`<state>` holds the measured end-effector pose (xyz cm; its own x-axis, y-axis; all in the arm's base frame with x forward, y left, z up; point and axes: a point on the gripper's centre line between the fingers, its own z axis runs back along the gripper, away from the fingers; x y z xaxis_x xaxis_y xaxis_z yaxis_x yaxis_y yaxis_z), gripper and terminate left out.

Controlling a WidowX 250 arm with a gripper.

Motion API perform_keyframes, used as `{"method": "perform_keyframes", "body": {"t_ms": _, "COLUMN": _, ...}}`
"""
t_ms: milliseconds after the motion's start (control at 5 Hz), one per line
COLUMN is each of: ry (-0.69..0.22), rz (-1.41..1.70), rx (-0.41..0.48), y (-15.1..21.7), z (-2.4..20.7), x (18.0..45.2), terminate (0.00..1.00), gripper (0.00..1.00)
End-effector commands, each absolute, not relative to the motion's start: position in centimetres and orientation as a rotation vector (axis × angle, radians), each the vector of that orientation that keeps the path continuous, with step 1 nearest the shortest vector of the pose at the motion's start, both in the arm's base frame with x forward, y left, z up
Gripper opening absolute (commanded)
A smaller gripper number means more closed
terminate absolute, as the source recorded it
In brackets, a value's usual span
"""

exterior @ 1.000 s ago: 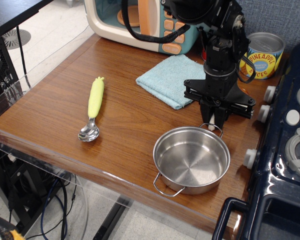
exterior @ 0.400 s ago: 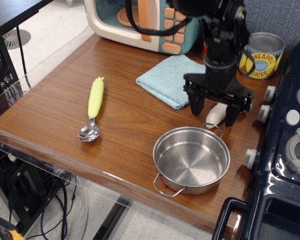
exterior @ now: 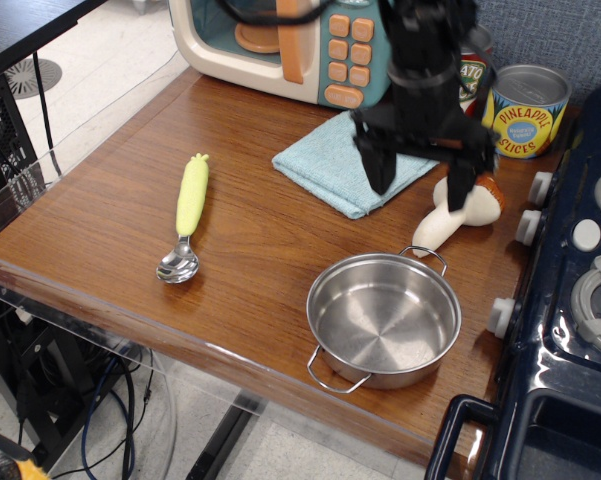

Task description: Pick up the white item and place it behind the pan

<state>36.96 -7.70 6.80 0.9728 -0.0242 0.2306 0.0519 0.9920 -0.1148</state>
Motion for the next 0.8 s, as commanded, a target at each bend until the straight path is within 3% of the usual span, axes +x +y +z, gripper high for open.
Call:
{"method": "perform_keyframes", "body": {"t_ms": 0, "ry": -0.416, "rz": -0.019, "rx": -0.096, "y": -3.13, "z": 13.35, "x": 34.92, "terminate": 0.0, "gripper": 1.0}}
{"method": "perform_keyframes", "body": {"t_ms": 400, "ry": -0.416, "rz": -0.019, "rx": -0.096, "y": -3.13, "z": 13.35, "x": 34.92, "terminate": 0.0, "gripper": 1.0}}
{"method": "perform_keyframes", "body": {"t_ms": 600, "ry": -0.416, "rz": -0.019, "rx": -0.096, "y": -3.13, "z": 13.35, "x": 34.92, "terminate": 1.0, "gripper": 1.0}}
